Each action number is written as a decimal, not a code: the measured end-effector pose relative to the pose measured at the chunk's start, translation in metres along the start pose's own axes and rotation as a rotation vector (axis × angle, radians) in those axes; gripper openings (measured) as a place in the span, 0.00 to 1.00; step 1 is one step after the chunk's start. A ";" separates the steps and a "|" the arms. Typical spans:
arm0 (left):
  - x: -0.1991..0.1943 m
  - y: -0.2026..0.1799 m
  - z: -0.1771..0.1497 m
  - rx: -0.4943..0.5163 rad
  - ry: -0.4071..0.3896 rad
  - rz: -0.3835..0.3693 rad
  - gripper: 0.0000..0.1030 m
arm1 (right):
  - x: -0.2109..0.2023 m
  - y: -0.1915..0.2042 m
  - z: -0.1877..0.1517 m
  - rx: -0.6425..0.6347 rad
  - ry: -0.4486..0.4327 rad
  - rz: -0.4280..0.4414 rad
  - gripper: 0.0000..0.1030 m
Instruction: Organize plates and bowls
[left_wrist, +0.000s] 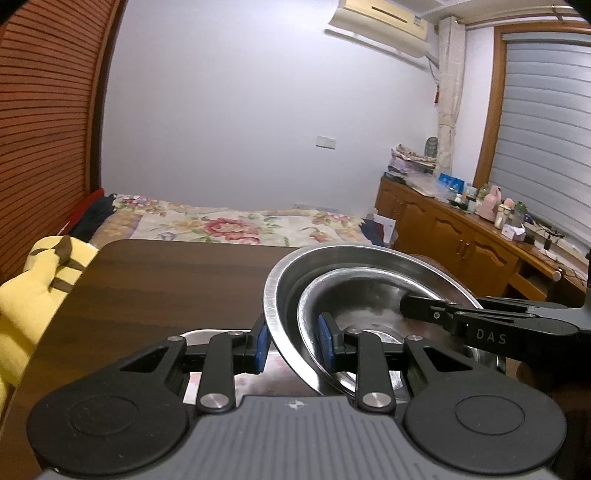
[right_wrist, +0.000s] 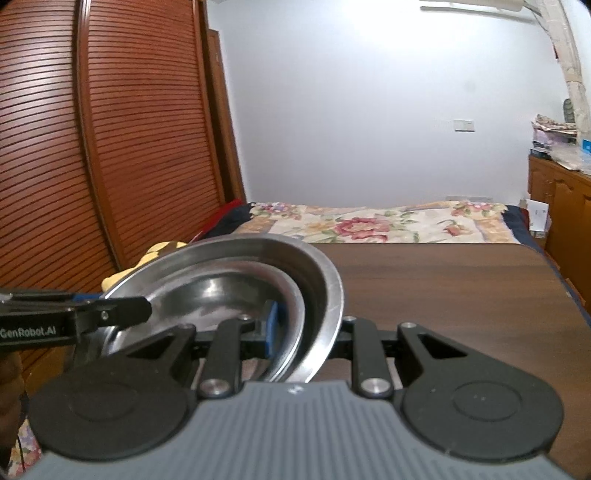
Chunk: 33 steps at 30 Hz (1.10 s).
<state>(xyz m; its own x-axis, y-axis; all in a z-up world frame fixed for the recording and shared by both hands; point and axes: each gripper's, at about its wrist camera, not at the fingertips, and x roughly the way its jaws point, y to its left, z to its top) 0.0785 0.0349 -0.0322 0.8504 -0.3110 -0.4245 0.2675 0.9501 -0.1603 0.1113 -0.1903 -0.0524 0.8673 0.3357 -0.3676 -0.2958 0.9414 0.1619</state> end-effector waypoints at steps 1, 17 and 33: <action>-0.002 0.004 0.000 -0.003 -0.001 0.005 0.28 | 0.002 0.003 0.000 -0.003 0.003 0.005 0.24; -0.010 0.047 -0.009 -0.052 0.007 0.062 0.28 | 0.027 0.041 -0.006 -0.053 0.071 0.077 0.24; 0.000 0.059 -0.019 -0.066 0.054 0.066 0.28 | 0.043 0.048 -0.010 -0.059 0.118 0.074 0.24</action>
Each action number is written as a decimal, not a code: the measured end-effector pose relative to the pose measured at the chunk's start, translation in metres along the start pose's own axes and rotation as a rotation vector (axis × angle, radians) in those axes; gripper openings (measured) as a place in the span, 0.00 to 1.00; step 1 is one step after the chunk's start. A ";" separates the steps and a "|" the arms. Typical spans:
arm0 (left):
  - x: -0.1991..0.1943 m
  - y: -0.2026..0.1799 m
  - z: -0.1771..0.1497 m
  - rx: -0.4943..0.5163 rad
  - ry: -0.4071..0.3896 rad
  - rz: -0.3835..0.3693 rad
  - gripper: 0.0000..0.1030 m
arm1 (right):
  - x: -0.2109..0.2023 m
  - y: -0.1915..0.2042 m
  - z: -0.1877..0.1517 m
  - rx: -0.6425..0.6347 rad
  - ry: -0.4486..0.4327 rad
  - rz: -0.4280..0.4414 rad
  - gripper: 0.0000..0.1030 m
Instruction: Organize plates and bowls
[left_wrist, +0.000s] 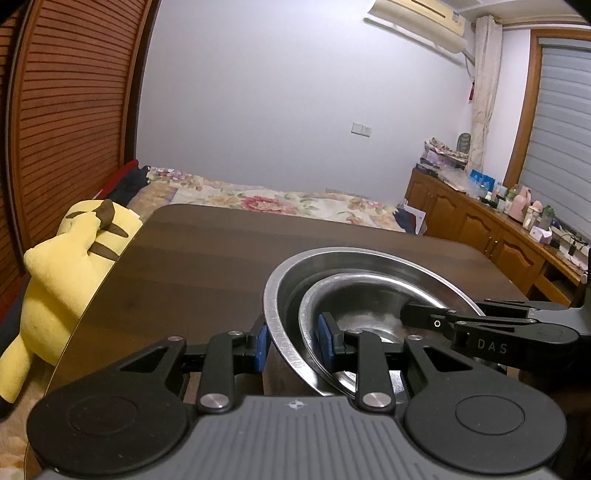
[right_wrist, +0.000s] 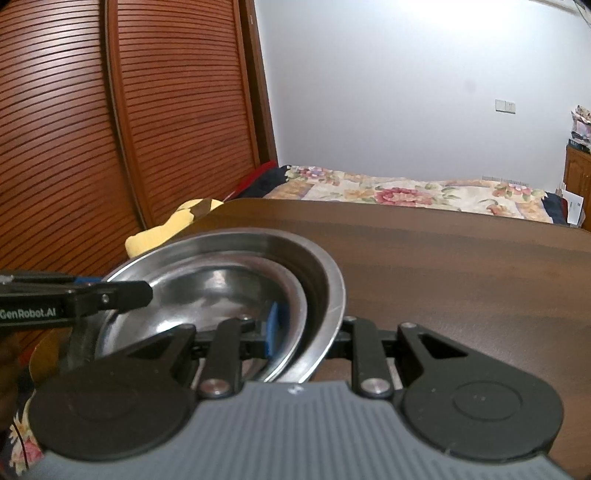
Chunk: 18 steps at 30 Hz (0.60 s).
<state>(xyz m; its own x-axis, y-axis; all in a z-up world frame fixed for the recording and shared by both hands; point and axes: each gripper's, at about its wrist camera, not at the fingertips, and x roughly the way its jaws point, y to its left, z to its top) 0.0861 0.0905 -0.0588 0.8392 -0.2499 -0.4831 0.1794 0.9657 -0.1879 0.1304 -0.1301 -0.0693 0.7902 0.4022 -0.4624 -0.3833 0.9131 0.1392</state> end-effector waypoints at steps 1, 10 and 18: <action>0.000 0.001 0.000 -0.002 0.001 0.000 0.28 | 0.001 0.001 0.000 -0.004 0.002 -0.001 0.24; -0.001 0.000 -0.003 0.011 -0.012 0.006 0.29 | 0.002 0.002 -0.001 -0.013 -0.007 0.002 0.24; -0.002 -0.001 -0.004 0.011 -0.007 0.009 0.29 | 0.001 0.001 -0.003 -0.005 -0.006 0.008 0.25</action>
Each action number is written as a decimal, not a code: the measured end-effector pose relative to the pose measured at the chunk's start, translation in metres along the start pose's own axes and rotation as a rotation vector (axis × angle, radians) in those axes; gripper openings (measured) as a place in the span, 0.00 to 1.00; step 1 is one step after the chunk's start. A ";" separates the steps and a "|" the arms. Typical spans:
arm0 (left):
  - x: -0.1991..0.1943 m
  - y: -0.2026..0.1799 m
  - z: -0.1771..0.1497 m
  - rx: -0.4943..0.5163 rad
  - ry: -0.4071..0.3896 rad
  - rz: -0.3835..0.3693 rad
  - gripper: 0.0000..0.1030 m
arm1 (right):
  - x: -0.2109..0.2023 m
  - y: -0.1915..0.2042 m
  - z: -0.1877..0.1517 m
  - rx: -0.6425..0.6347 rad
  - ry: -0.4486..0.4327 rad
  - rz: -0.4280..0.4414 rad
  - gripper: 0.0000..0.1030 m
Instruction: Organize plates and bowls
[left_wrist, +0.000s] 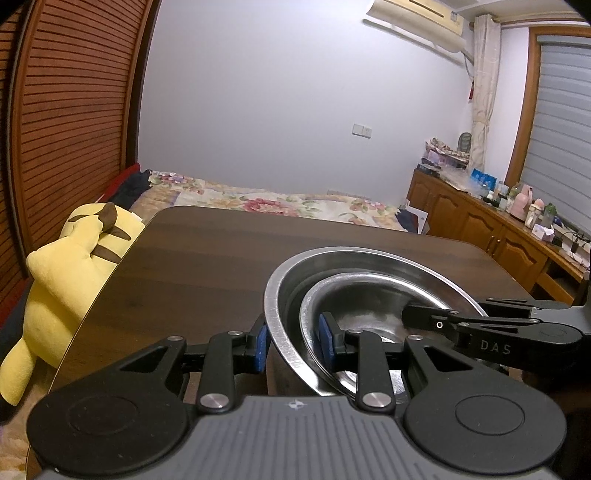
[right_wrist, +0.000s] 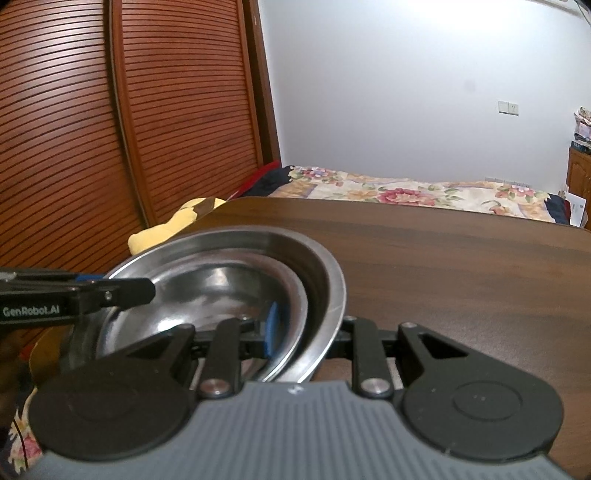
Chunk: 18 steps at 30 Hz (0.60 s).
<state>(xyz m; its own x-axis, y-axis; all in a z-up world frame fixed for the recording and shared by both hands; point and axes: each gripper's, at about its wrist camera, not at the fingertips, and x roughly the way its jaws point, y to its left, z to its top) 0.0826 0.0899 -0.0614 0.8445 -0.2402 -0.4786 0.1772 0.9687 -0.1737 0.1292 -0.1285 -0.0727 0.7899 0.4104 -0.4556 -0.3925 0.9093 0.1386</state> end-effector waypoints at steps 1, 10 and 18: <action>0.000 -0.001 0.000 0.000 0.003 0.000 0.29 | 0.000 0.000 0.000 0.003 0.001 0.001 0.25; 0.001 -0.002 0.004 0.003 -0.005 0.022 0.29 | -0.004 0.005 0.001 -0.012 -0.018 -0.010 0.51; -0.012 -0.007 0.011 0.030 -0.040 0.057 0.39 | -0.020 0.004 0.009 -0.035 -0.074 -0.038 0.52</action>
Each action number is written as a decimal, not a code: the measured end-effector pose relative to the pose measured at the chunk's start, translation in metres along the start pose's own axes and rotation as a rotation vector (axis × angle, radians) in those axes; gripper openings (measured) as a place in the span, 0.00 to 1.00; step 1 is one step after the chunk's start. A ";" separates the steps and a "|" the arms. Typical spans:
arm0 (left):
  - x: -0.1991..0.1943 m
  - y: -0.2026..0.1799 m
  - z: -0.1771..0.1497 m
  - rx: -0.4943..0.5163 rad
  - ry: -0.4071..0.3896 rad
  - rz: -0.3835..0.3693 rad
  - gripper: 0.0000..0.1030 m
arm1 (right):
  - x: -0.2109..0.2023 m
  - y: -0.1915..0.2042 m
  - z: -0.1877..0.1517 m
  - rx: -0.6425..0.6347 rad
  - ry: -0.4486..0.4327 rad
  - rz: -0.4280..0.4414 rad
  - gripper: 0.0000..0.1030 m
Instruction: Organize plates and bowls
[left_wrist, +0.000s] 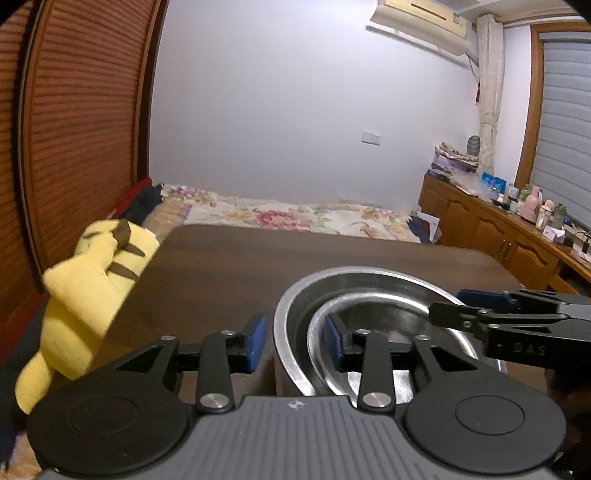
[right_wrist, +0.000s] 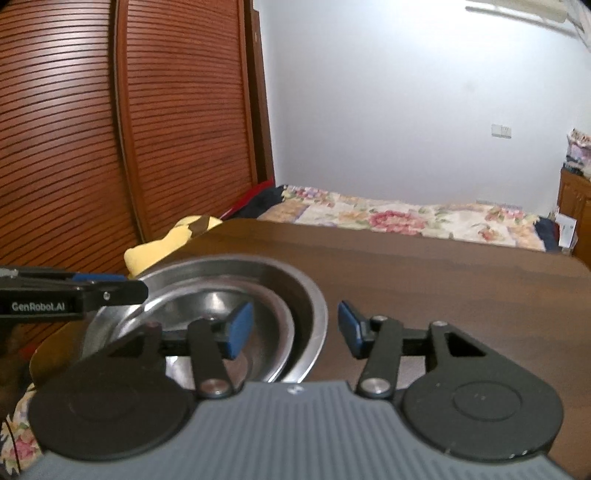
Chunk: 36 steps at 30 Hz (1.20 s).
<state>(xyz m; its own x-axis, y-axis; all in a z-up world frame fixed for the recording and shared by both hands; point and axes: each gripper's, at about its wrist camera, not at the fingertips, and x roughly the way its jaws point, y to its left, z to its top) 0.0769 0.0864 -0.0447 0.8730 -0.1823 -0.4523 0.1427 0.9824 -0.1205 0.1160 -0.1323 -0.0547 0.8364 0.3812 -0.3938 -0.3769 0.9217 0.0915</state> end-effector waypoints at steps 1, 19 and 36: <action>-0.002 -0.001 0.002 0.004 -0.005 0.002 0.42 | -0.004 0.000 0.001 -0.002 -0.009 -0.003 0.54; -0.041 -0.051 0.034 0.121 -0.122 0.026 1.00 | -0.061 -0.016 0.021 -0.007 -0.158 -0.081 1.00; -0.055 -0.079 0.040 0.140 -0.127 0.061 1.00 | -0.092 -0.025 0.016 0.063 -0.177 -0.209 1.00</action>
<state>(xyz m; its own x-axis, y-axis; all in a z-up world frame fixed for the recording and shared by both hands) 0.0362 0.0209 0.0253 0.9326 -0.1240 -0.3389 0.1432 0.9892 0.0323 0.0551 -0.1892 -0.0063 0.9520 0.1834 -0.2449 -0.1677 0.9823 0.0838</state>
